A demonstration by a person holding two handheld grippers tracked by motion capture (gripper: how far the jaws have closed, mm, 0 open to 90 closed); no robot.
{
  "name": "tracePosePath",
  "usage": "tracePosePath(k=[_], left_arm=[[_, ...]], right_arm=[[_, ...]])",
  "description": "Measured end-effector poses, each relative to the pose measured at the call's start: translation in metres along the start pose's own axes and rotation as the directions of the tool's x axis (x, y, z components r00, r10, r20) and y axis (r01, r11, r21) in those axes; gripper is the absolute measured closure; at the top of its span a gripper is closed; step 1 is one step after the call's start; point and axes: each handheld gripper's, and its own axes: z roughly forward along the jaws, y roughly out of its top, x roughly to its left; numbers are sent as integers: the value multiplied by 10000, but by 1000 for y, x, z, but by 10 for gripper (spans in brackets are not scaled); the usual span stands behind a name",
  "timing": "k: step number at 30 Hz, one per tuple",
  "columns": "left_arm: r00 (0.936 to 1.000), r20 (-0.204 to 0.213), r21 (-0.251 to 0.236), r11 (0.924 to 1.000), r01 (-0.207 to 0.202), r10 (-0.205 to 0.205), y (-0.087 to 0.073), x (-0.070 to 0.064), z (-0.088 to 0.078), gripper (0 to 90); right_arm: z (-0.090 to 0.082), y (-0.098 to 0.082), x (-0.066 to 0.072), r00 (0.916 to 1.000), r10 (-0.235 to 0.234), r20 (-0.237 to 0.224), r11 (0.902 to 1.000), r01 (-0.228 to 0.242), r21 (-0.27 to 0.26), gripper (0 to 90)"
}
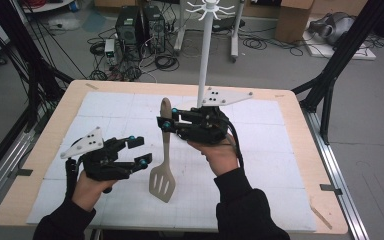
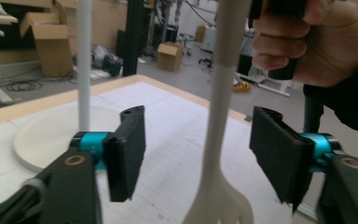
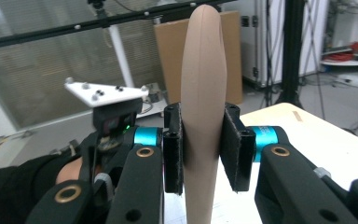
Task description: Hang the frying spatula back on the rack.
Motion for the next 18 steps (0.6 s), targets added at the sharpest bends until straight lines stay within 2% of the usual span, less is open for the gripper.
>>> tracePosePath(k=[4,6,8,11,12,13,17,18], left_arm=[[9990,-438,-198,9998,47,-56,-1,11,-11,258],[9959,-904,-117,9999,12,-23,-3,17,-16,203],[9924,-1232,-94,10000,-20,8,-11,23,-22,205],[9914,-1298,8,9999,-130,130,-18,25,-25,202],[9906,-1308,-56,9991,-415,404,-24,26,-29,197],[9906,-1308,-56,9991,-415,404,-24,26,-29,191],[9857,-1560,-185,9976,-668,631,-31,28,-31,176],[9846,-1625,-207,9974,-692,650,-32,29,-31,176]], right_arm=[[-3,4,-5,9998,-114,-156,9999,115,35,723],[-7,10,-10,9996,-220,-174,9998,220,-20,724],[-10,15,-13,9998,-204,-69,9997,203,-97,724],[-14,23,-20,9997,-252,66,9995,254,-204,724],[-16,26,-23,9997,-232,101,9995,234,-218,724],[-16,26,-23,9997,-232,101,9995,234,-218,724],[-18,48,-37,9978,-514,421,9986,519,-105,724],[-18,48,-37,9978,-514,421,9986,519,-105,724]])
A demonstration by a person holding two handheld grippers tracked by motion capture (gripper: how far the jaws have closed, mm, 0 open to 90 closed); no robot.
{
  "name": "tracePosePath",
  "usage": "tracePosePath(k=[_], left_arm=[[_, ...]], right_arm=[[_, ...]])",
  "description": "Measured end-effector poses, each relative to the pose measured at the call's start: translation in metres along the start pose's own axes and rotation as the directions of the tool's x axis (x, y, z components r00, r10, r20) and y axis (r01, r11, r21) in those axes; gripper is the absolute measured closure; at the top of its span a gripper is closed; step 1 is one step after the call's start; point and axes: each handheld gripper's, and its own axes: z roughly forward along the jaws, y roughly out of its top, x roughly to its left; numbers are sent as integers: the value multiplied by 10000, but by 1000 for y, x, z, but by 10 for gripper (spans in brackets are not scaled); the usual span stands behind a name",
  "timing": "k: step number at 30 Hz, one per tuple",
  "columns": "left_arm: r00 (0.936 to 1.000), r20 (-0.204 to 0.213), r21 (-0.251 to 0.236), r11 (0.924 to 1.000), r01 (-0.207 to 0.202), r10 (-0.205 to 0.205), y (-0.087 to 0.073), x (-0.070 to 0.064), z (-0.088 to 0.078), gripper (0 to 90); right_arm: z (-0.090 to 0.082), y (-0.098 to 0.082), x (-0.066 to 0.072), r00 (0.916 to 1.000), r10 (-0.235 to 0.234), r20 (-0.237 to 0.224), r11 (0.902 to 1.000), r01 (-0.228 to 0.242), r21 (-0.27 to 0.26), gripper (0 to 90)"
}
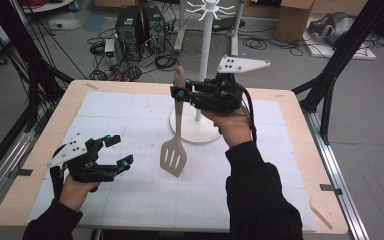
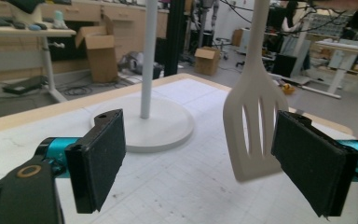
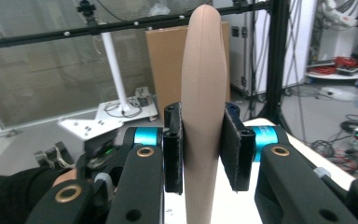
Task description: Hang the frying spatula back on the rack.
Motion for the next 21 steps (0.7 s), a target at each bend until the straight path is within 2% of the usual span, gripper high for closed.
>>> tracePosePath(k=[1,3,4,5,6,10,13,14,17,21], left_arm=[[10000,-76,119,9999,-61,62,-1,0,0,173],[9999,-112,147,9999,-60,62,-2,0,1,171],[9999,-137,200,9998,-75,78,-2,0,0,172],[9998,-162,250,9997,-70,74,-2,1,0,172],[9998,-170,245,9997,-68,72,-3,1,0,171],[9998,-214,328,9995,10,-3,-5,1,1,171],[9997,-234,351,9994,25,-17,-5,1,1,172],[9997,-230,345,9994,9,-1,-5,2,0,172],[9996,-221,289,9994,192,-186,-5,3,-1,172],[9996,-171,340,9992,213,-207,-6,3,-1,172]], right_arm=[[1,9,-7,9999,-85,138,10000,85,31,724],[1,13,-10,9998,-84,201,10000,84,21,724],[2,21,-18,9995,-33,309,10000,32,24,724],[2,21,-18,9995,-33,309,10000,32,24,724],[3,27,-27,9987,35,500,10000,-37,26,724],[3,36,-43,9972,154,730,9999,-153,-20,724],[3,40,-50,9963,147,841,9999,-145,-34,724],[3,45,-56,9954,234,927,9997,-231,-37,724],[4,50,-63,9934,232,1125,9997,-240,53,724],[3,56,-69,9919,272,1242,9996,-275,11,724]])
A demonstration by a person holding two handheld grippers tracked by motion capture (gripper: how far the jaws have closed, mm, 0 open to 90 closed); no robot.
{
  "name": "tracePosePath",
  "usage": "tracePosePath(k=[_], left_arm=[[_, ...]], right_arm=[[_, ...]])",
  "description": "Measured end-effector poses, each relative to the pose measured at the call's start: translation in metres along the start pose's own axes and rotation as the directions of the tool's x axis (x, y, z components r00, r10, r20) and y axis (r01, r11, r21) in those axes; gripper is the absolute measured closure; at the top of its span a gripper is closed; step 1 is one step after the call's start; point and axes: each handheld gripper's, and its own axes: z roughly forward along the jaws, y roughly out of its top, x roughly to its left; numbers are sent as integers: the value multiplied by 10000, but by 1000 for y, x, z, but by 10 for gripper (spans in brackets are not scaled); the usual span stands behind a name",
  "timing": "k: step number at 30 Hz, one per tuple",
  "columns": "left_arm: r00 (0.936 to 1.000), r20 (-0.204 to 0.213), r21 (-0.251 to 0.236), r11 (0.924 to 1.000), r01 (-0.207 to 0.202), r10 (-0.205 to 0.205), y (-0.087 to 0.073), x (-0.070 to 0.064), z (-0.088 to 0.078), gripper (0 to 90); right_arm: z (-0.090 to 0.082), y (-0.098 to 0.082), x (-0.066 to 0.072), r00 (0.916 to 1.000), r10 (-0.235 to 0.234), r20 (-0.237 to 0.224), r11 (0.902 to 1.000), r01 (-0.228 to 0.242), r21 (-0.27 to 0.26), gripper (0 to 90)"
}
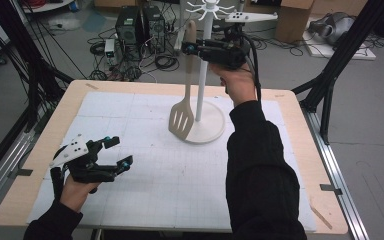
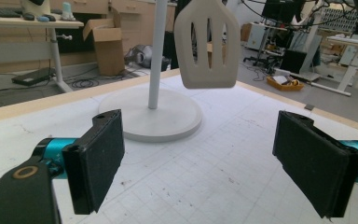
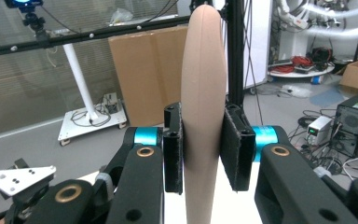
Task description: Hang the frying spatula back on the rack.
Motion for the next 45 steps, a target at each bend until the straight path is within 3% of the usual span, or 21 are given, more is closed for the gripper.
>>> tracePosePath(k=[6,20,24,32,33,34,35,38,39,41,42,43,45], left_arm=[[10000,20,23,10000,6,-6,0,0,0,172],[9999,-14,-34,9999,146,-146,-1,2,-1,174],[9999,-17,1,9999,116,-116,-2,3,-1,174],[9999,-27,34,9999,147,-147,-2,2,-1,175],[9999,-14,47,9999,149,-149,-2,2,-2,175],[9999,-14,47,9999,149,-149,-2,2,-2,175],[9998,-22,31,9998,173,-173,-2,3,-2,175],[9998,-71,-28,9998,199,-200,-1,4,-3,175],[9997,-144,-77,9998,208,-209,-1,5,-5,175],[9995,-161,-124,9996,257,-259,-1,6,-6,175],[9994,-170,-133,9995,298,-300,-1,7,-6,175],[9990,-227,-213,9990,386,-391,-1,9,-8,174],[9986,-298,-232,9988,421,-428,-1,10,-9,173]], right_arm=[[0,6,-11,9996,148,225,9999,-149,43,723],[-1,0,-36,9955,693,646,9976,-694,1,724],[0,-1,-36,9959,615,665,9981,-620,46,722],[-1,-2,-35,9906,537,1256,9985,-548,52,694],[-2,-5,-33,9870,507,1523,9986,-525,77,615],[-2,-5,-33,9870,507,1523,9986,-525,77,615],[-5,-11,-31,9791,401,1995,9989,-439,149,562],[-10,-20,-28,9771,310,2103,9992,-358,189,523],[-17,-29,-26,9710,321,2369,9994,-341,43,460],[-23,-36,-23,9667,202,2552,9997,-226,65,446],[-29,-45,-21,9624,33,2718,9998,-88,192,427],[-37,-58,-17,9520,-282,3047,9981,98,616,375],[-41,-66,-15,9477,-453,3159,9961,188,864,358]])
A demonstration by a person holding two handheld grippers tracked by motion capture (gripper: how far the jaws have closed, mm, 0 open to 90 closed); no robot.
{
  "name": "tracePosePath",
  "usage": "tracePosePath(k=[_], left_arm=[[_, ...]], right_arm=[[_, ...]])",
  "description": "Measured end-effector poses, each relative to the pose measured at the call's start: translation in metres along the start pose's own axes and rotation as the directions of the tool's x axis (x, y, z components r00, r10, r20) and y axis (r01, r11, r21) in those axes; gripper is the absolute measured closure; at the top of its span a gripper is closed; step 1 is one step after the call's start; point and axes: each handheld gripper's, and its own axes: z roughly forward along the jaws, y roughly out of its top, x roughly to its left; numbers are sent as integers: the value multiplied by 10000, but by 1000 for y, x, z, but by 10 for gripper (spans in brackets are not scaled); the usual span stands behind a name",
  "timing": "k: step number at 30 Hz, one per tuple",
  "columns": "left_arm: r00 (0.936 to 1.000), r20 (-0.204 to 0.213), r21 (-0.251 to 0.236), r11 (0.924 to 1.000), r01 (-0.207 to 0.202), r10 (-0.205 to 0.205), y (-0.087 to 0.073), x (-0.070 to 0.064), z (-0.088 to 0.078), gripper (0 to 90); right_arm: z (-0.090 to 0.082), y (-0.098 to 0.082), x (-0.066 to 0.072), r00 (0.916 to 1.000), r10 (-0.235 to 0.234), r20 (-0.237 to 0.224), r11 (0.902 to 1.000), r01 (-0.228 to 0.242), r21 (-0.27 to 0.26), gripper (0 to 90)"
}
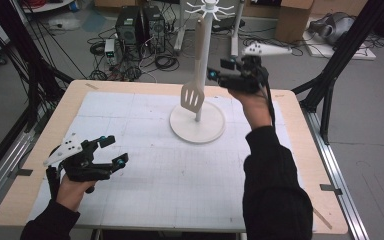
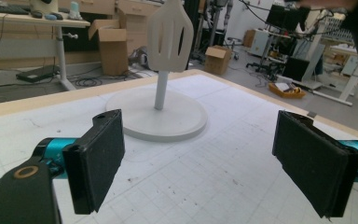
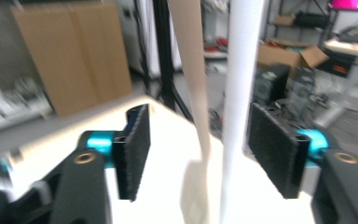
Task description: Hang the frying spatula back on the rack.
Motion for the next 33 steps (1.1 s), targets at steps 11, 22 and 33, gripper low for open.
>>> tracePosePath(k=[11,22,33], left_arm=[[9986,-495,46,9999,160,-158,-2,7,-3,173],[9960,-724,61,9986,534,-529,-8,10,0,174],[9952,-823,111,9985,544,-533,-8,9,-1,174]], right_arm=[[-67,-117,25,9816,-1155,1518,9868,960,1300,164],[-119,-197,46,9770,-415,2093,9916,146,1286,160],[-142,-204,46,9632,-136,2685,9950,-136,991,159]])
